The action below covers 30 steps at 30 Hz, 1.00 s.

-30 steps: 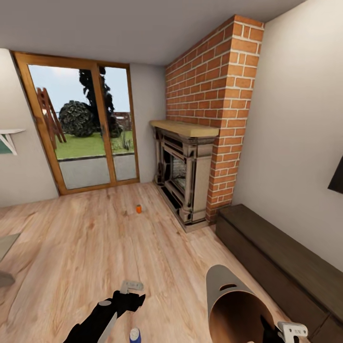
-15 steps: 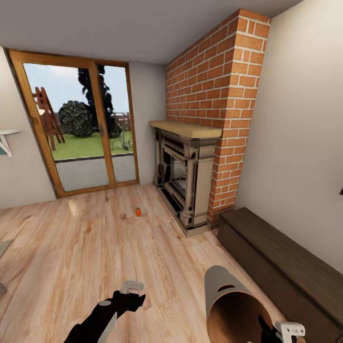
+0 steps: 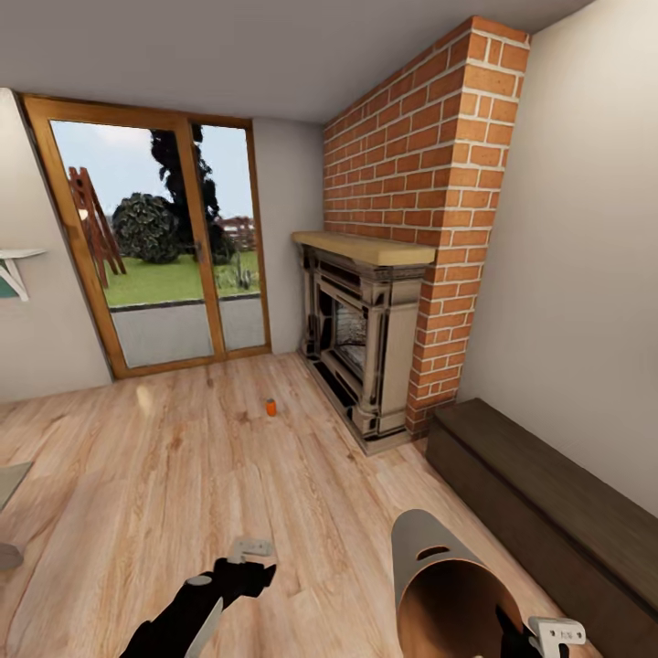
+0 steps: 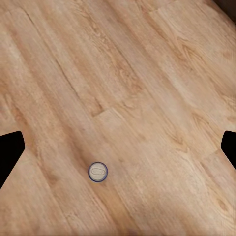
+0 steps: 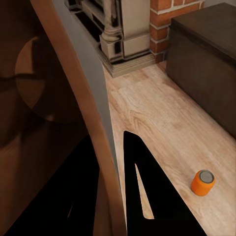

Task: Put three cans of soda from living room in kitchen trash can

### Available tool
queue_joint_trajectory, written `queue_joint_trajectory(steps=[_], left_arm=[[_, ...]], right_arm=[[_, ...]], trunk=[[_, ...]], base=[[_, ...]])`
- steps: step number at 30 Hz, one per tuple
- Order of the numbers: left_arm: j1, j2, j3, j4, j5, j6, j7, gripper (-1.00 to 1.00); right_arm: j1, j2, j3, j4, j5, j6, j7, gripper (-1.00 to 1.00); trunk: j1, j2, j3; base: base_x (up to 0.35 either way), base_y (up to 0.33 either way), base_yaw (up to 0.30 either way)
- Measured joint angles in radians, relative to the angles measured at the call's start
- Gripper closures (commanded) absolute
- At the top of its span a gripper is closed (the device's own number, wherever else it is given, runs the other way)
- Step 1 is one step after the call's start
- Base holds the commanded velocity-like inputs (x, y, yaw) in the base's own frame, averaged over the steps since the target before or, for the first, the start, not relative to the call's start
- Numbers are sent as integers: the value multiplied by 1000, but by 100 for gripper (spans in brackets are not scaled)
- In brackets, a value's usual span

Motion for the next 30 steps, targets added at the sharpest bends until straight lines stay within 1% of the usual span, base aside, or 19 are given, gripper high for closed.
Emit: queue_joint_trajectory(steps=[4, 5, 8, 10, 12, 14, 17, 19, 20, 21, 22, 23, 25, 26, 27, 28, 29, 30], left_arm=[[-1, 0, 1, -1, 1, 3, 9, -100], [-1, 0, 1, -1, 1, 5, 41, -100], [-1, 0, 2, -2, 3, 9, 64, -100], [-2, 0, 2, -6, 5, 45, 80, -100], [-6, 0, 3, -10, 8, 82, 86, -100], [-15, 0, 3, -11, 16, 112, 89, -100], [-25, 1, 4, -12, 41, 143, 89, -100], [-38, 3, 3, -11, 76, 181, 89, -100], [-41, 3, 3, -10, 86, 192, 88, -100], [-42, 4, 3, -10, 89, 196, 88, -100], [-44, 4, 2, -9, 94, 202, 88, -100], [-45, 4, 2, -8, 96, 204, 88, -100], [-46, 4, 2, -7, 99, 207, 88, -100], [-46, 4, 2, -6, 100, 208, 88, -100], [-46, 4, 1, -5, 101, 209, 89, -100], [-47, 4, 1, -4, 101, 209, 90, -100], [-47, 3, 1, -3, 101, 208, 92, -100], [-46, 3, 2, -2, 101, 208, 93, -100]], right_arm=[[0, 0, 0, 0, -1, 0, 0, 100], [0, 0, -1, 0, 0, 0, 1, 100], [-1, 0, -1, -1, -1, 1, 0, 100], [-4, 0, -1, -9, 0, 4, 1, 100], [-5, 1, 11, -29, 4, 26, 2, 100], [-6, 1, 40, -69, 14, 88, 3, 100], [-8, 2, 60, -122, 11, 182, -6, 100], [-19, 2, 75, -198, 12, 315, -33, 100], [-32, 2, 77, -236, 12, 383, -49, 100], [-41, 2, 77, -270, 13, 422, -56, 100], [-60, 2, 80, -317, 12, 503, -63, 100], [-74, 2, 78, -346, 2, 546, -65, 100], [-101, 1, 80, -384, 13, 633, -71, 100], [-131, 0, 79, -405, 15, 719, -74, 100], [-150, 0, 78, -419, 16, 752, -76, 100], [-188, -2, 77, -432, 16, 817, -78, 100], [-248, -6, 75, -429, 9, 901, -89, 100], [-281, -7, 70, -431, 26, 895, -101, 100]], trunk=[[0, 0, 0], [0, 0, 0], [0, 0, 0], [0, 0, 0], [0, 0, 0], [0, 0, 0], [0, 0, 0], [0, 0, 0], [0, 0, 0], [0, 0, 0], [0, 0, 0], [0, 0, 0], [0, 0, 0], [0, 0, 0], [0, 0, 0], [0, 0, 0], [0, 0, 0], [0, 1, 0]], base=[[0, 8, 0], [0, 2, 0], [0, 1, 0], [0, 0, 0], [0, 0, 0], [0, 0, 0], [0, 0, 0], [0, 0, 0], [0, 0, 0], [0, 0, 0], [0, 0, 0], [0, 0, 0], [0, 0, 0], [0, 0, 0], [0, 0, 0], [0, 0, 0], [0, 0, 0], [0, 0, 0]])
